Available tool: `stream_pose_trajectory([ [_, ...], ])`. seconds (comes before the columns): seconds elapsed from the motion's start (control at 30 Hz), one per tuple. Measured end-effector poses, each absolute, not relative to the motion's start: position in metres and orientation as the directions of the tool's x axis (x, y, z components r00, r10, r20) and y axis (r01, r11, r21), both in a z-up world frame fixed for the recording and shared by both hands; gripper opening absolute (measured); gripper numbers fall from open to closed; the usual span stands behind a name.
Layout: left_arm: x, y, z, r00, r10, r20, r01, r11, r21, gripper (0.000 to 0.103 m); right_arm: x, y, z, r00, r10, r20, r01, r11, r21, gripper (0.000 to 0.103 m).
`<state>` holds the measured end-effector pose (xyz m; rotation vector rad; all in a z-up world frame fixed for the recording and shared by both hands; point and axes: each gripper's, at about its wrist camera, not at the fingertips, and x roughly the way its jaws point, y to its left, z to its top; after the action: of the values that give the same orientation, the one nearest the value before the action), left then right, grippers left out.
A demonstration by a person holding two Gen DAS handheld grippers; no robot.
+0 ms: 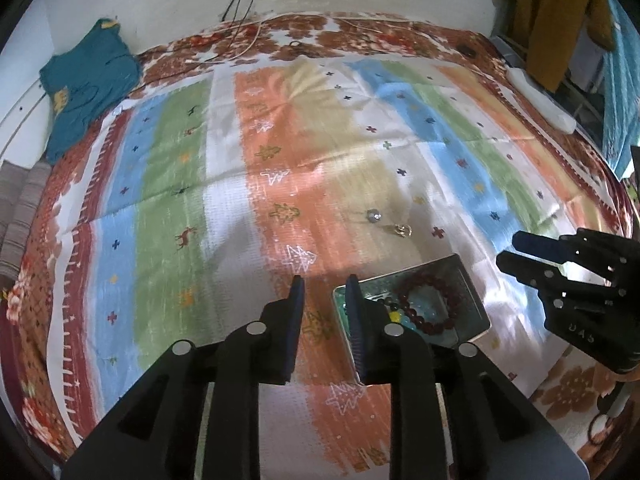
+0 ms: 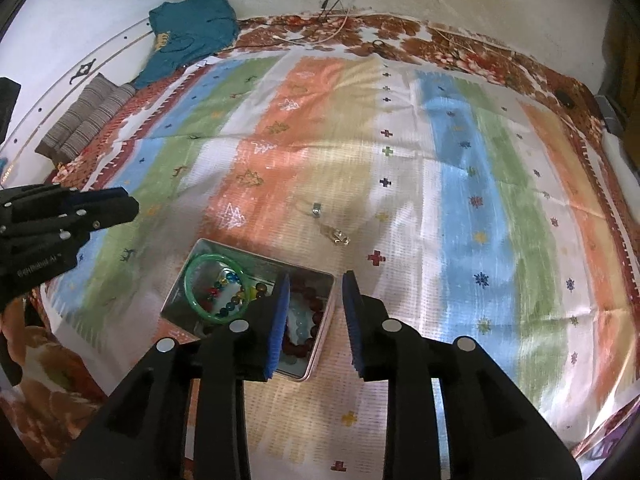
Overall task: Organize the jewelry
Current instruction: 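Open both tools to drop the bangle and red bracelet into the tin, then move right tool to the gold charm and grasp it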
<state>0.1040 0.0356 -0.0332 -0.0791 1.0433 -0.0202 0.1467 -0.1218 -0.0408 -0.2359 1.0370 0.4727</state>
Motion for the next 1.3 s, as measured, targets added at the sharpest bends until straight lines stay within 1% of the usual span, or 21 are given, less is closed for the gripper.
stream_pose_trajectory([
  [0.23,0.115,0.033,-0.037,0.494,-0.064,-0.867,-0.031,0.995,-0.091,0.032,0.156,-0.119,-0.046,0.414,0.243,-0.877,-0.473,0.881,0.021,0.041],
  [0.33,0.123,0.031,-0.040,0.486,-0.072,-0.871,-0.039,0.994,-0.104,0.033,0.159,-0.119,-0.048,0.413,0.235,-0.880,-0.468,0.883,0.017,0.042],
  [0.4,0.131,0.030,-0.042,0.481,-0.074,-0.873,-0.050,0.992,-0.112,0.036,0.161,-0.118,-0.049,0.411,0.227,-0.883,-0.464,0.886,0.012,0.044],
  [0.63,0.152,0.021,-0.049,0.463,-0.071,-0.884,-0.043,0.994,-0.102,0.038,0.175,-0.112,-0.059,0.395,0.205,-0.896,-0.456,0.890,0.003,0.044],
  [0.77,0.165,0.021,-0.054,0.444,-0.103,-0.890,-0.051,0.989,-0.140,0.039,0.182,-0.108,-0.065,0.383,0.195,-0.903,-0.455,0.891,-0.001,0.044],
  [0.97,0.180,0.020,-0.060,0.435,-0.071,-0.897,-0.053,0.993,-0.104,0.039,0.193,-0.105,-0.071,0.365,0.196,-0.910,-0.445,0.895,0.014,0.044],
  [1.3,0.207,0.022,-0.077,0.394,-0.085,-0.915,-0.059,0.991,-0.117,0.039,0.214,-0.105,-0.090,0.313,0.179,-0.933,-0.431,0.902,0.029,0.044],
])
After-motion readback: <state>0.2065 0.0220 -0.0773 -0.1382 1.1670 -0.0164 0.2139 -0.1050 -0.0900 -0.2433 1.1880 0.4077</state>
